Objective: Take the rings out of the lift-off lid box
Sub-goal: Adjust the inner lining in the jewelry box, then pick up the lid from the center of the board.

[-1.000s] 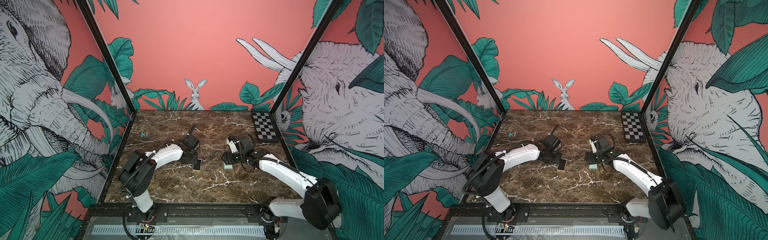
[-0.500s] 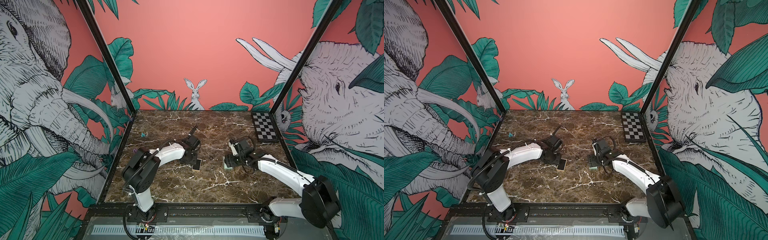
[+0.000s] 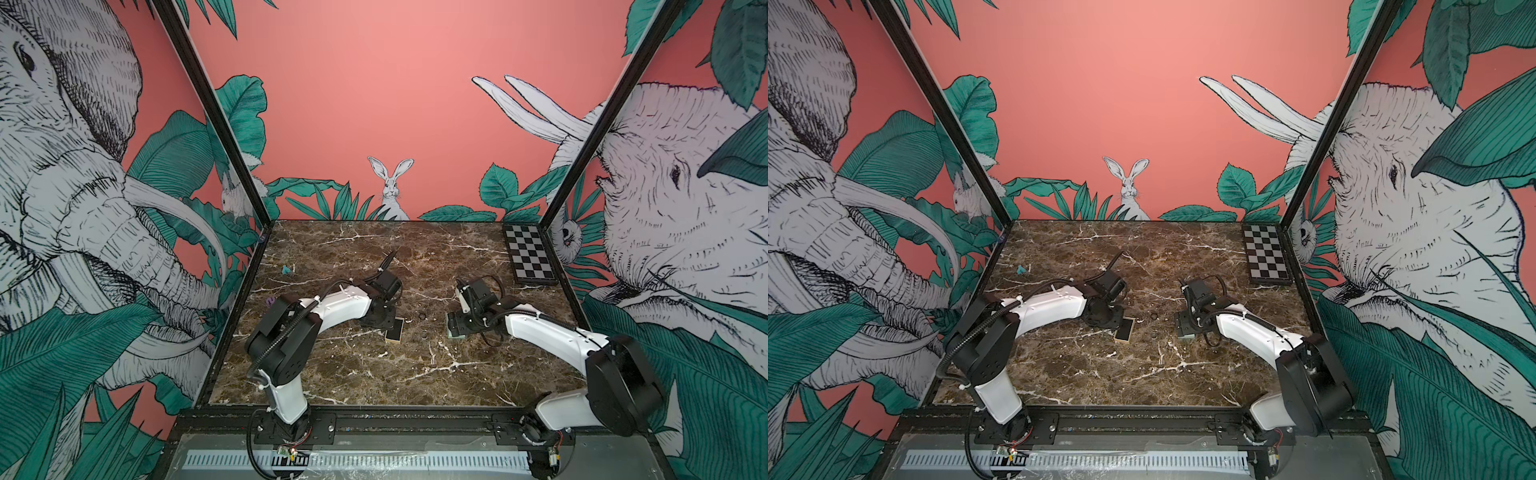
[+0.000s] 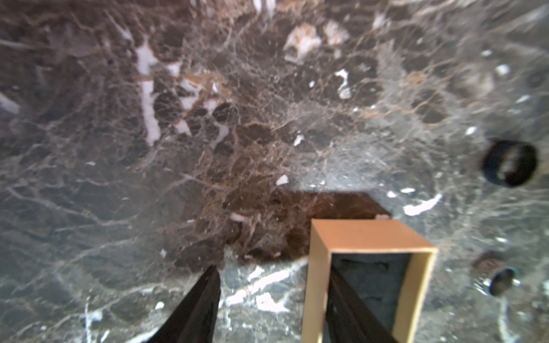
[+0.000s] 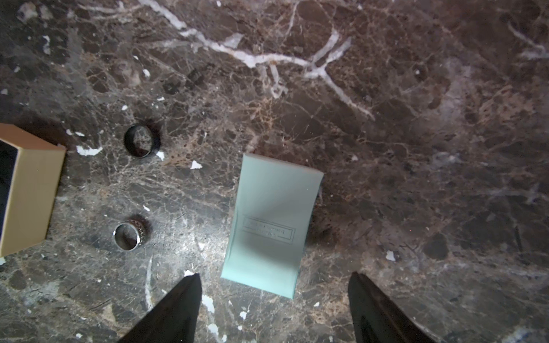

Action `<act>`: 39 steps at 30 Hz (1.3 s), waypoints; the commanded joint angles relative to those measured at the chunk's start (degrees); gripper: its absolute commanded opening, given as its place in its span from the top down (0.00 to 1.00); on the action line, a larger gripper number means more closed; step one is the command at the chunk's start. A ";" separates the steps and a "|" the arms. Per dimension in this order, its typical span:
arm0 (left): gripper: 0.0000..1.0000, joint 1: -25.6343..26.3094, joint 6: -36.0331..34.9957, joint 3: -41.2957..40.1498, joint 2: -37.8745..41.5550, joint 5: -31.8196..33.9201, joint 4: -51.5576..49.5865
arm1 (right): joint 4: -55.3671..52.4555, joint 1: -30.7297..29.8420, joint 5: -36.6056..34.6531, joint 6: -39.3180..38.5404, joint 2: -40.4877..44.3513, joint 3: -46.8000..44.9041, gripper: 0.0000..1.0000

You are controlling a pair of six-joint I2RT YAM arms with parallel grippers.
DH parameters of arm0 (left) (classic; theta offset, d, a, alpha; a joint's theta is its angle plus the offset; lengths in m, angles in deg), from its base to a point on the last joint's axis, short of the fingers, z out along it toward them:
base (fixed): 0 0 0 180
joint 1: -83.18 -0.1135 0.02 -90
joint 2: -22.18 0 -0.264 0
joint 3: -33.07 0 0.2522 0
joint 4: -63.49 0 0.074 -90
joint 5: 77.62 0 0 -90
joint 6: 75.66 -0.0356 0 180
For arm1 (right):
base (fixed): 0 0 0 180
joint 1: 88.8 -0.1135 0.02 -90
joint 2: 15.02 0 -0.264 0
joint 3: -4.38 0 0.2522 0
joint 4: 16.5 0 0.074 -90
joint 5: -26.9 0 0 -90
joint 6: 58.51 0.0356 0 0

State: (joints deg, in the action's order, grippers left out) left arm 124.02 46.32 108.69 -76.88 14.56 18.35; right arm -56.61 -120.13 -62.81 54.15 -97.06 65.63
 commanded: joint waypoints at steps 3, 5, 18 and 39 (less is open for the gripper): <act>0.40 0.29 2.39 -3.17 7.40 -0.62 1.94 | 1.63 -0.05 -0.56 1.34 -3.45 2.59 0.20; 0.41 0.21 2.46 -4.48 7.55 -1.88 3.54 | 1.64 -0.09 -0.86 1.48 -5.02 3.42 0.21; 0.50 0.27 6.39 -12.91 9.79 -12.11 16.86 | 0.93 -0.16 -1.83 1.16 -12.57 6.40 0.24; 0.61 0.64 13.38 -19.41 12.51 -13.61 23.59 | 0.88 -0.22 -0.65 1.80 -13.08 5.95 0.55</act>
State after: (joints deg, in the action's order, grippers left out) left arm 124.39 58.52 89.79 -67.31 0.20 41.19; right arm -54.77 -120.13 -63.44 55.50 -110.74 71.46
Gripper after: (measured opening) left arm 0.390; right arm 0.477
